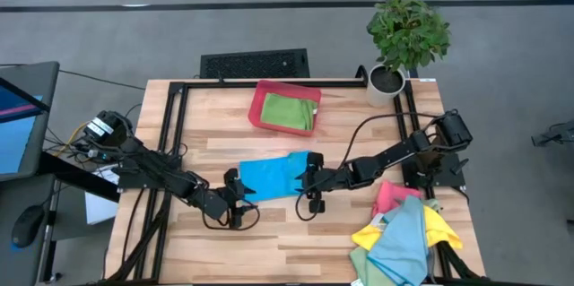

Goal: Fold microfiber towels
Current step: Fold the blue microfiber cloth

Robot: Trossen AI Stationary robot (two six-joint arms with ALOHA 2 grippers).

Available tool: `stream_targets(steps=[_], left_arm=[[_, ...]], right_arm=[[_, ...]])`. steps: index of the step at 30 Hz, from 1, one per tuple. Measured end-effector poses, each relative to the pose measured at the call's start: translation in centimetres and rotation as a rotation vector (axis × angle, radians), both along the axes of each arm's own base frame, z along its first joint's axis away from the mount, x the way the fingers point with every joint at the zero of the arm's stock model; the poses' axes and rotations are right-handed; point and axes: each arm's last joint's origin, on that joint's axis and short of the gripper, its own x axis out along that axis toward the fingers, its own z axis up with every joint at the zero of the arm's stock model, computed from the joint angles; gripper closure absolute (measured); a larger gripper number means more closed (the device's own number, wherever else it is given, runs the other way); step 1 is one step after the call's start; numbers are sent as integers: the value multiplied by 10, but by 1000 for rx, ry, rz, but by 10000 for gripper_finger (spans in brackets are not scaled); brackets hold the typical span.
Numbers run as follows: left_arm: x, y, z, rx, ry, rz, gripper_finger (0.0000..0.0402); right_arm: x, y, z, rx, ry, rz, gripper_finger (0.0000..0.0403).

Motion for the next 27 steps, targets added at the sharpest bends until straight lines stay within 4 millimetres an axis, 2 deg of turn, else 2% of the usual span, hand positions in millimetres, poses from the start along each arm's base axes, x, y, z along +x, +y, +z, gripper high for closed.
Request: stream_targets(steps=[4, 8, 17, 24, 27], left_arm=[[-12, -9, -6, 58, 75, -66, 184], [-18, -9, -10, 142, 115, -67, 184], [-20, -6, -14, 191, 170, -84, 184], [-16, -8, -37, 255, 222, -97, 184], [-14, -9, -39, 282, 218, -75, 184]], right_arm=[[0, 1, 0, -3, 0, 3, 221], [0, 1, 0, -4, 0, 4, 219], [0, 1, 0, 1, 0, 0, 223], [0, 1, 0, -1, 2, 0, 225], [0, 1, 0, -1, 3, 0, 226]])
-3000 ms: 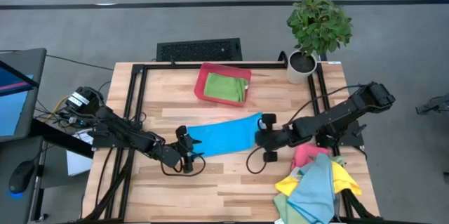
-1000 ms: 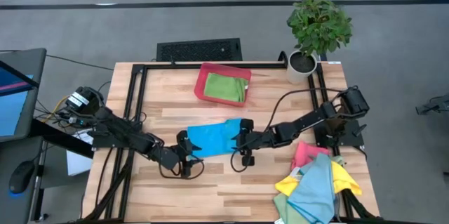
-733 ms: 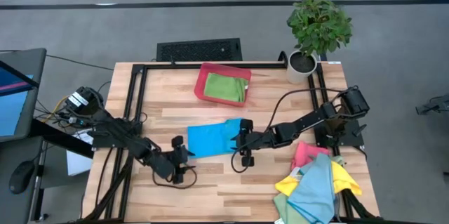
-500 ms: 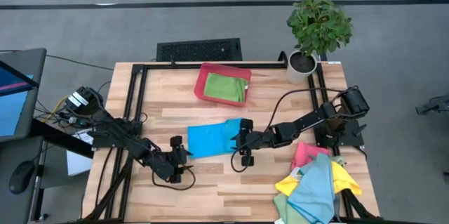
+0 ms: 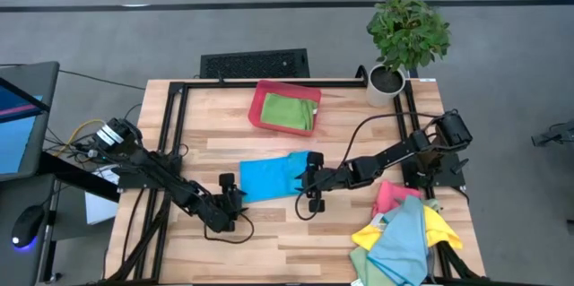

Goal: Fold microfiber towels
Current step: Fold the blue microfiber cloth

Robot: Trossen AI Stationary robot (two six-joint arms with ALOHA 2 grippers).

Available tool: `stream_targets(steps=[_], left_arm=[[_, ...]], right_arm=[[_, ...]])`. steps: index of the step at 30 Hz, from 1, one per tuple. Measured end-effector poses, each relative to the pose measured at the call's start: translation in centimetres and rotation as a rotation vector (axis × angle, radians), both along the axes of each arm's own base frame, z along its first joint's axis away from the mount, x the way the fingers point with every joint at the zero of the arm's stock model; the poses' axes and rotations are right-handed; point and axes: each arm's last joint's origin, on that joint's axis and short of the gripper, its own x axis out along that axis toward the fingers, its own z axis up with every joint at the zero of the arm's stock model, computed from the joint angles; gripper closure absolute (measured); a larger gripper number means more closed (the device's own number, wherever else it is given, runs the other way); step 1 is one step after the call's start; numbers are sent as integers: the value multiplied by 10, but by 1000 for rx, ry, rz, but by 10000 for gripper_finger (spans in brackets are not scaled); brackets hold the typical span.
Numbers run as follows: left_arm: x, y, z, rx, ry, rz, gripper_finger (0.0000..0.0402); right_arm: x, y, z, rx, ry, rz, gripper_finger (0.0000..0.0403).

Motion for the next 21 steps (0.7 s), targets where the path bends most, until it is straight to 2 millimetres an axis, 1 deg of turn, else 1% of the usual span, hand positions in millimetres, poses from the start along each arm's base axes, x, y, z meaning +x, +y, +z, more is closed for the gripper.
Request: stream_targets(steps=[4, 6, 8, 11, 15, 18, 19, 21], left_arm=[[0, 2, -1, -21, 25, 23, 187], [0, 4, -2, -42, 41, 37, 199], [0, 5, -3, -48, 53, 42, 223], [1, 7, -3, -47, 57, 49, 272], [1, 10, -4, -17, 44, 74, 341], [1, 11, -4, 17, 41, 93, 384], [2, 11, -3, 29, 41, 97, 392], [5, 10, 0, 38, 35, 90, 396]], right_arm=[[0, 1, 0, 11, 0, -6, 228], [0, 1, 0, 18, 3, -12, 228], [0, 1, 0, 18, 4, -13, 228], [-1, 0, -1, 19, 5, -25, 228], [-1, -2, -2, 51, 25, -62, 228], [-3, -4, -4, 46, 49, -72, 228], [-3, -4, -4, 44, 54, -73, 228], [-3, -5, -5, 43, 57, -79, 228]])
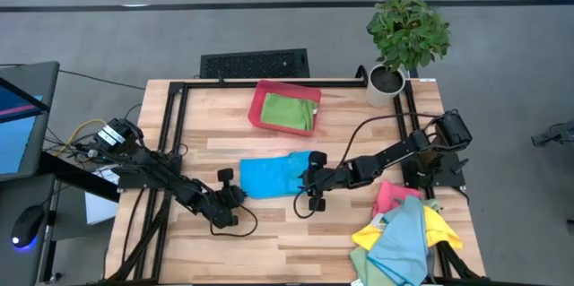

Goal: Fold microfiber towels
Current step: Fold the blue microfiber cloth

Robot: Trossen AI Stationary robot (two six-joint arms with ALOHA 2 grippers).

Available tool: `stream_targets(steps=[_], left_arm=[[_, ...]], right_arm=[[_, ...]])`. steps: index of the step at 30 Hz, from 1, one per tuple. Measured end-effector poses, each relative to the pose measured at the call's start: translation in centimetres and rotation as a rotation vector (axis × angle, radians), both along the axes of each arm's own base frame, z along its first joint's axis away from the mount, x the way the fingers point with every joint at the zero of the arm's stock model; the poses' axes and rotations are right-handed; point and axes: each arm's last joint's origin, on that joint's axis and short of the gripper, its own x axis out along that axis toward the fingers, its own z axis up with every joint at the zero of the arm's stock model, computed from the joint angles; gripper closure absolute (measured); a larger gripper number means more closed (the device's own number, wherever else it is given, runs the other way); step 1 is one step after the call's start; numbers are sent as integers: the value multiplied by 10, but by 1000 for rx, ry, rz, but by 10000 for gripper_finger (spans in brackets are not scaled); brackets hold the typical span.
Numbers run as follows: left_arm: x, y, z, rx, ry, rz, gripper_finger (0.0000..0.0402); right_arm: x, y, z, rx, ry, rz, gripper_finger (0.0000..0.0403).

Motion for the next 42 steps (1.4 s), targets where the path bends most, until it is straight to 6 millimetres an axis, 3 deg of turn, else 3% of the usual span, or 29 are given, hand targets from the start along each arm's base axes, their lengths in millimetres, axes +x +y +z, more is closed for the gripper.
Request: stream_targets(steps=[16, 24, 35, 42], left_arm=[[53, -5, 54, 113, -39, -99, 400], [81, 7, 81, 150, -72, -174, 399], [104, 32, 91, 75, -164, -275, 400], [114, 36, 76, 40, -146, -300, 400]], right_arm=[[8, -5, -46, 0, 32, -27, 228], [10, -4, -47, 22, 17, -41, 228], [10, -4, -46, 25, 9, -37, 228], [10, -3, -40, 24, -9, -29, 228]])
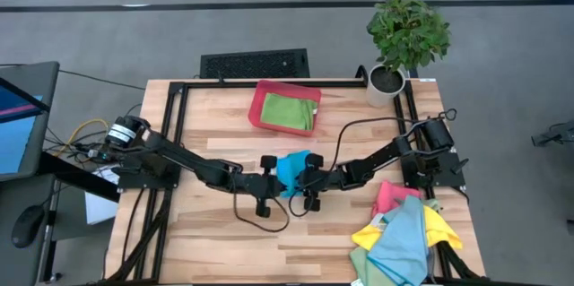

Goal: Fold microfiber towels
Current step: Fold the blue microfiber cloth

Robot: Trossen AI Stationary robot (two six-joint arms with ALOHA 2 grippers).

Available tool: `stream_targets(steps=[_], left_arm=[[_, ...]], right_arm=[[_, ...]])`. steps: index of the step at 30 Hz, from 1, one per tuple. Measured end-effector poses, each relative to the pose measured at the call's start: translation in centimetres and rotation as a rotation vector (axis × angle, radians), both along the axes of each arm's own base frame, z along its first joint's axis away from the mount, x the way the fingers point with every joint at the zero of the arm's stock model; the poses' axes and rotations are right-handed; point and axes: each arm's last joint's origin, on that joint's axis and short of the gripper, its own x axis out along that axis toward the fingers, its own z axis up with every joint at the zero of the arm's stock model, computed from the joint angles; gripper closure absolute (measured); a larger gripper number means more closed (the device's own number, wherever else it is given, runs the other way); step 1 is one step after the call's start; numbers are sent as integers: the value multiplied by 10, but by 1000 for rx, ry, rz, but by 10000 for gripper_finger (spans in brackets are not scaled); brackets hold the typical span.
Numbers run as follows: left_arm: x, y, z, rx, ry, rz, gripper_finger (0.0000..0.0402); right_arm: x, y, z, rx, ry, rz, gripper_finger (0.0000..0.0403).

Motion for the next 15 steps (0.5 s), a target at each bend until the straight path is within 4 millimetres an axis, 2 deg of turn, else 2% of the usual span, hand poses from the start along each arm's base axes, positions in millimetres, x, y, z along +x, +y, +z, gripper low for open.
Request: stream_targets(steps=[3, 10, 15], left_arm=[[5, 1, -10, 42, 34, 15, 400], [16, 2, -10, 53, 5, 16, 400], [22, 7, -18, 33, 1, 13, 400]], right_arm=[[-2, 2, 10, -3, -4, 3, 228], [-20, 14, 41, -23, -8, -25, 228], [-30, 19, 46, -56, 31, -79, 228]])
